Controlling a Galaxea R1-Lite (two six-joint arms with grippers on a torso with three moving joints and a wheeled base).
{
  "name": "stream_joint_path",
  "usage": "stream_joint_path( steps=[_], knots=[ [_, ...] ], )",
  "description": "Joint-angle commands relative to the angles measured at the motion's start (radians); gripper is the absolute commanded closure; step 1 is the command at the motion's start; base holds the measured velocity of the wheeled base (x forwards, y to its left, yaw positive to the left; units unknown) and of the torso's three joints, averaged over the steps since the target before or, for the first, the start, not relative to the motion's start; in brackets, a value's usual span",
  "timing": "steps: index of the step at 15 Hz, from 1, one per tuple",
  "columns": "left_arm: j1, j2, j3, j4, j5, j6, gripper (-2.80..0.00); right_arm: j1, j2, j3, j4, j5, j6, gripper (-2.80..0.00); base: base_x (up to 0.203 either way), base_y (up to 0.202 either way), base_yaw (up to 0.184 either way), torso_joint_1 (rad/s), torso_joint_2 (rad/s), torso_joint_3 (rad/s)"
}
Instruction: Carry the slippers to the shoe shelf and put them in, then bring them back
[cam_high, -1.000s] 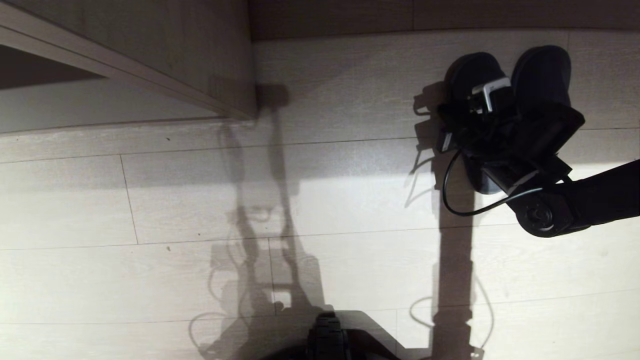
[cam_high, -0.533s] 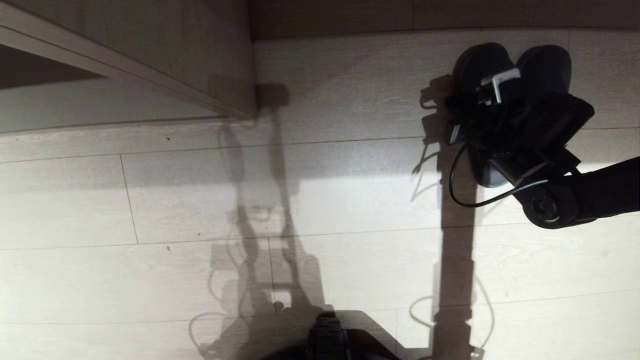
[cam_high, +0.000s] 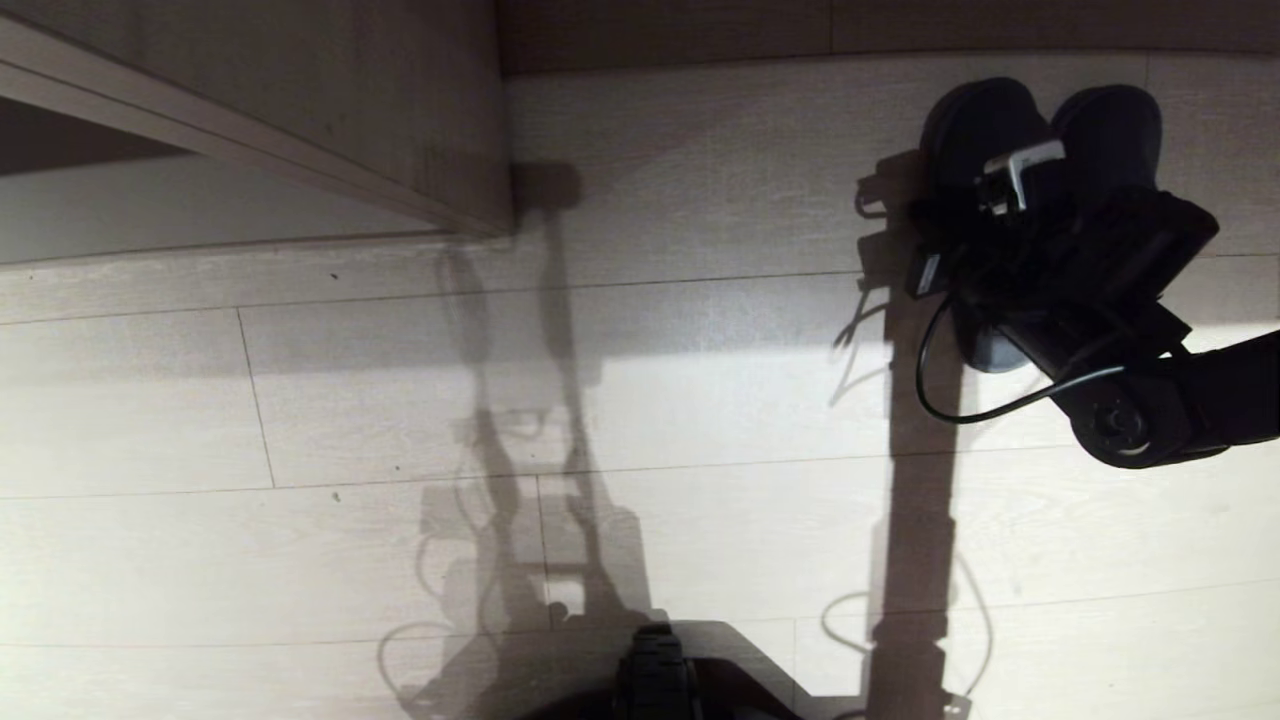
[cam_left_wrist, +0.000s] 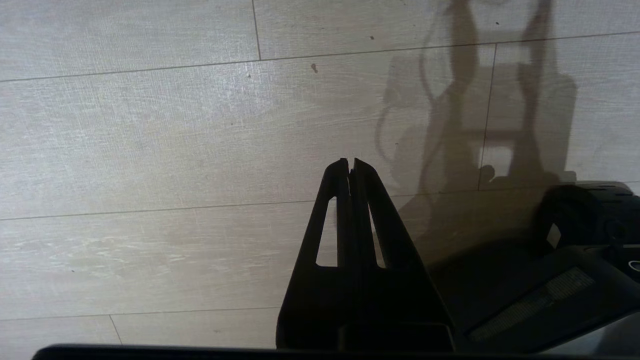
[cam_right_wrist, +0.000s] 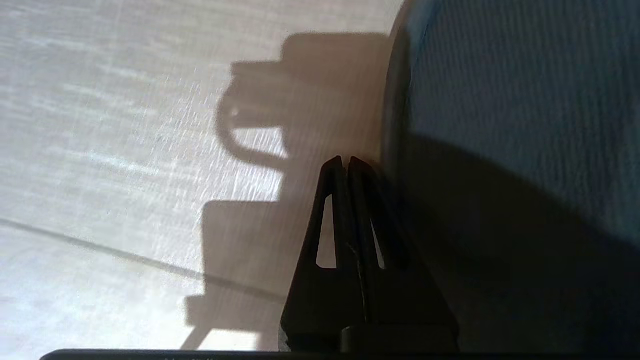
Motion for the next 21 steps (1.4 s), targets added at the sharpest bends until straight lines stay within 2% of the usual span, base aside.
stream_joint_path(
  steps=[1,7,10,12,17,19,21],
  knots=[
    [0.0,-0.001,0.0,0.0,0.0,-0.001,0.0,0.02,-0.056,0.031,-0.023,0.013,0.016,0.0,0.0,0.0,0.0,0.0,0.0,0.0],
    [0.0,-0.001,0.0,0.0,0.0,-0.001,0.0,0.038,-0.154,0.064,-0.022,0.022,0.02,0.0,0.0,0.0,0.0,0.0,0.0,0.0],
    [0.0,-0.001,0.0,0.0,0.0,-0.001,0.0,0.037,-0.268,0.127,-0.019,0.022,0.029,0.0,0.0,0.0,0.0,0.0,0.0,0.0],
    [0.0,-0.001,0.0,0.0,0.0,-0.001,0.0,0.037,-0.391,0.223,-0.019,0.022,0.05,0.0,0.0,0.0,0.0,0.0,0.0,0.0],
    [0.0,-0.001,0.0,0.0,0.0,-0.001,0.0,0.036,-0.751,0.566,-0.017,0.016,0.064,0.0,0.0,0.0,0.0,0.0,0.0,0.0],
    [0.0,-0.001,0.0,0.0,0.0,-0.001,0.0,0.036,-0.893,0.665,-0.003,0.014,0.065,0.0,0.0,0.0,0.0,0.0,0.0,0.0],
    [0.0,-0.001,0.0,0.0,0.001,-0.002,0.0,0.036,-1.039,0.728,0.066,0.012,0.066,0.0,0.0,0.0,0.0,0.0,0.0,0.0]
  ],
)
